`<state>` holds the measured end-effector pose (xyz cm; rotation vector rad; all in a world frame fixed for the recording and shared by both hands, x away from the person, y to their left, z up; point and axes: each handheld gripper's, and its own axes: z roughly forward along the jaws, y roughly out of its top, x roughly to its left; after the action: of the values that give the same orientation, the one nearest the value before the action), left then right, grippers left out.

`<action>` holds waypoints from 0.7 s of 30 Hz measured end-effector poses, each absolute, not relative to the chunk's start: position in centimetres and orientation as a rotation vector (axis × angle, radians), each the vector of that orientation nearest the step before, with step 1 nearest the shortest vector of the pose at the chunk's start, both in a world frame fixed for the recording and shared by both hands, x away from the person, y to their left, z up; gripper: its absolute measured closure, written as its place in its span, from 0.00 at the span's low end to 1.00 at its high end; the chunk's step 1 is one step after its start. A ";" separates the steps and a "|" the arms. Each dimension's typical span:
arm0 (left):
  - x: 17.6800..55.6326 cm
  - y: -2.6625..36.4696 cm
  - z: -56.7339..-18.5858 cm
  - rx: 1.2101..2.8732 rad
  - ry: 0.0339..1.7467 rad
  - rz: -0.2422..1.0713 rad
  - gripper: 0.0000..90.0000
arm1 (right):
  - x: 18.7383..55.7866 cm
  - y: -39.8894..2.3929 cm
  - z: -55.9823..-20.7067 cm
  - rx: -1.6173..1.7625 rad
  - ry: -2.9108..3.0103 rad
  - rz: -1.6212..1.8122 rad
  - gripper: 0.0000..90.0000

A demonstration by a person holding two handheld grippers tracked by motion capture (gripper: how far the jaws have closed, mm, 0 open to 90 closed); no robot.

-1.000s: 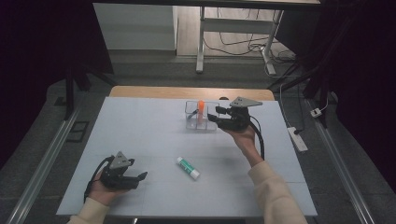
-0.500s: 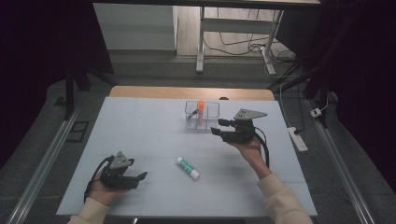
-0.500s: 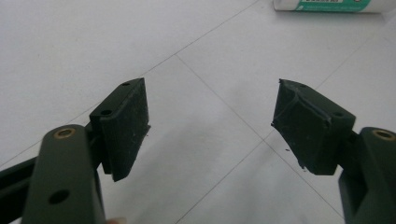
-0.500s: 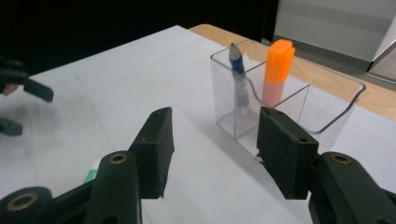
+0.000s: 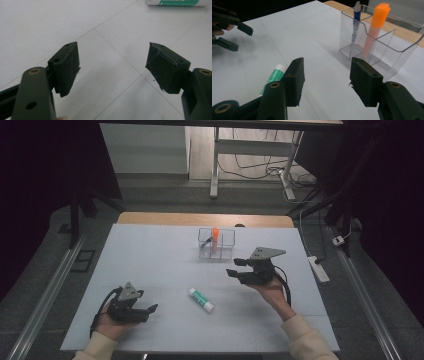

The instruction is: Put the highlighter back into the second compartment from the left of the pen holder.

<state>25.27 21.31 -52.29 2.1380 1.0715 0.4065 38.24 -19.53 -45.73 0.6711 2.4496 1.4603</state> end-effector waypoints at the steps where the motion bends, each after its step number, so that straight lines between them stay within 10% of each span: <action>1: 25.2 21.3 -52.3 2.136 1.071 0.405 0.29 | 38.1 -19.4 -45.8 0.664 2.457 1.456 0.50; 21: 25.1 21.4 -52.2 2.133 1.066 0.413 0.29 | 36.5 -18.2 -46.6 0.603 2.572 1.416 0.48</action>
<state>25.14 21.42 -52.21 2.1335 1.0663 0.4134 36.47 -18.15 -46.56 0.6027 2.5719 1.4165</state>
